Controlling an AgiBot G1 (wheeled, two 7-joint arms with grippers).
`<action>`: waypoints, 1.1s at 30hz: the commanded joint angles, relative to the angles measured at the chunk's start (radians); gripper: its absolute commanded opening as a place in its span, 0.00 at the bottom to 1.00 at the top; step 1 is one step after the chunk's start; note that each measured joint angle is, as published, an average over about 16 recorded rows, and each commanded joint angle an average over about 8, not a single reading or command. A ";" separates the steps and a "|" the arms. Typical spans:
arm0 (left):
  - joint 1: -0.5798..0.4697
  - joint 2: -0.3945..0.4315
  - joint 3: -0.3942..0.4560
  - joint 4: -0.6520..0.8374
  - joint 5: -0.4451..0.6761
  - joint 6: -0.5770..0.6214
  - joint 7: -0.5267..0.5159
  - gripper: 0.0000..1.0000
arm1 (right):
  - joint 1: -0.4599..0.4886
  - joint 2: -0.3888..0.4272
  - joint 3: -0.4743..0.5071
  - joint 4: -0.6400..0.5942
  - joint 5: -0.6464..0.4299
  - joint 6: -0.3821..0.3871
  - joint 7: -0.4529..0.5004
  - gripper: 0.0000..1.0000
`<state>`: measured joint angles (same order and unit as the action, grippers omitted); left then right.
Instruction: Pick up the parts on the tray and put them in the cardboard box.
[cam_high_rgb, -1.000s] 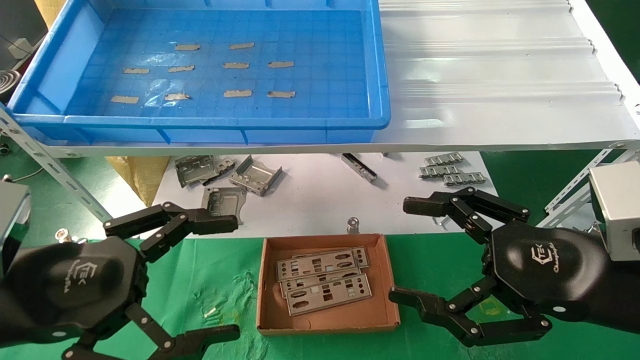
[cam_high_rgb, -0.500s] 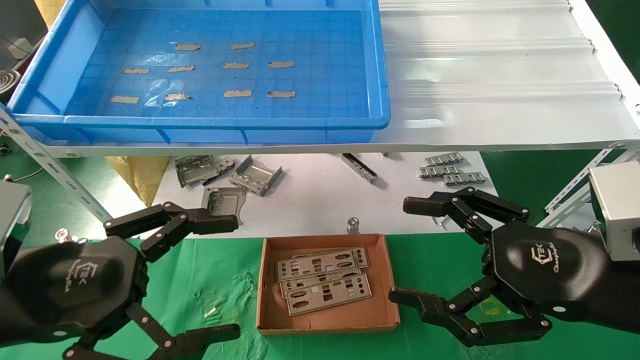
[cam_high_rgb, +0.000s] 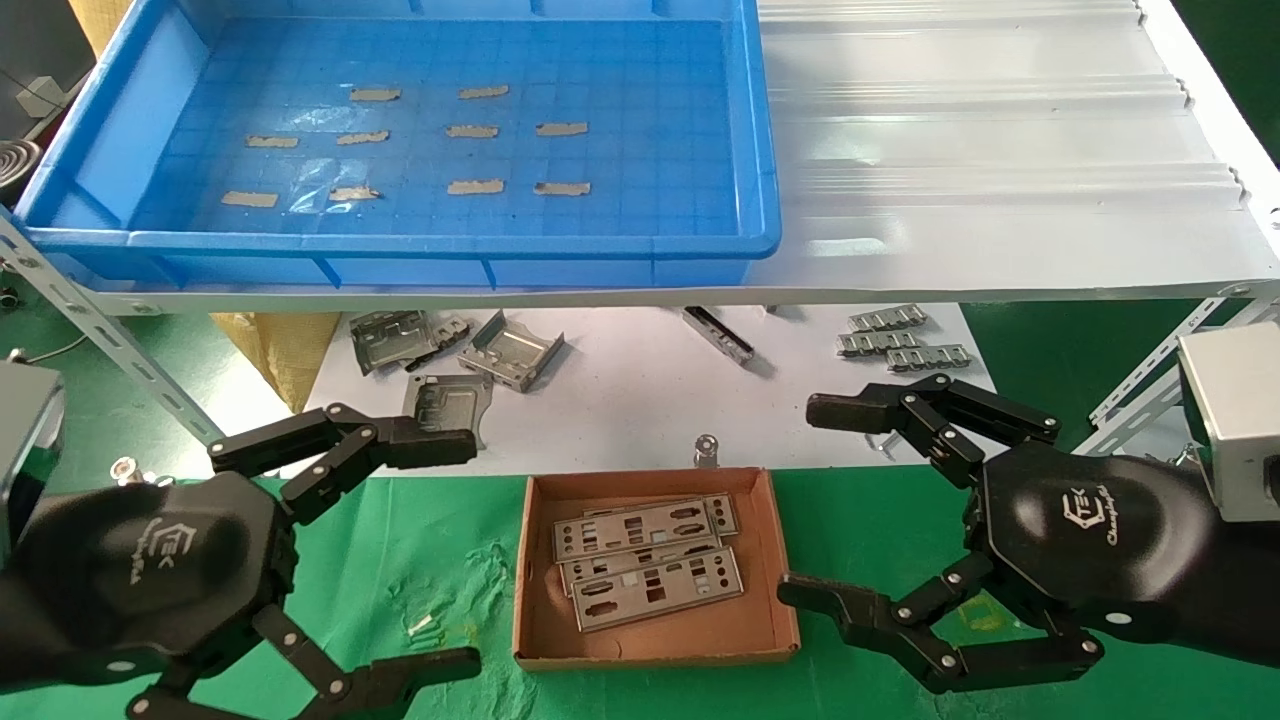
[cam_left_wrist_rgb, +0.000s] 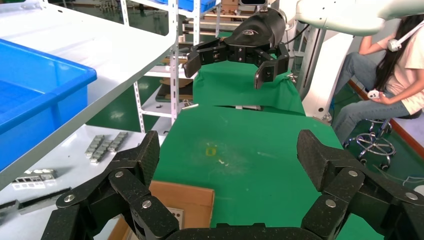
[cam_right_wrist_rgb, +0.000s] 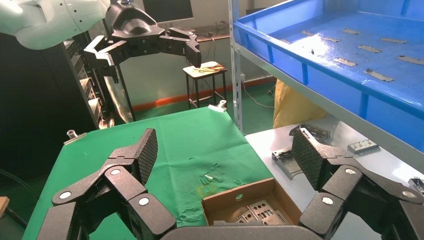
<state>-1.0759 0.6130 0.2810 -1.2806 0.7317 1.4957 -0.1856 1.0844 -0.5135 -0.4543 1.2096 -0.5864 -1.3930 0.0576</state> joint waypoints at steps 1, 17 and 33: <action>0.000 0.000 0.000 0.000 0.000 0.000 0.000 1.00 | 0.000 0.000 0.000 0.000 0.000 0.000 0.000 1.00; 0.000 0.000 0.000 0.000 0.000 0.000 0.000 1.00 | 0.000 0.000 0.000 0.000 0.000 0.000 0.000 1.00; 0.000 0.000 0.000 0.000 0.000 0.000 0.000 1.00 | 0.000 0.000 0.000 0.000 0.000 0.000 0.000 1.00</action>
<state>-1.0760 0.6133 0.2811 -1.2801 0.7316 1.4957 -0.1856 1.0844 -0.5135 -0.4543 1.2096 -0.5864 -1.3931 0.0577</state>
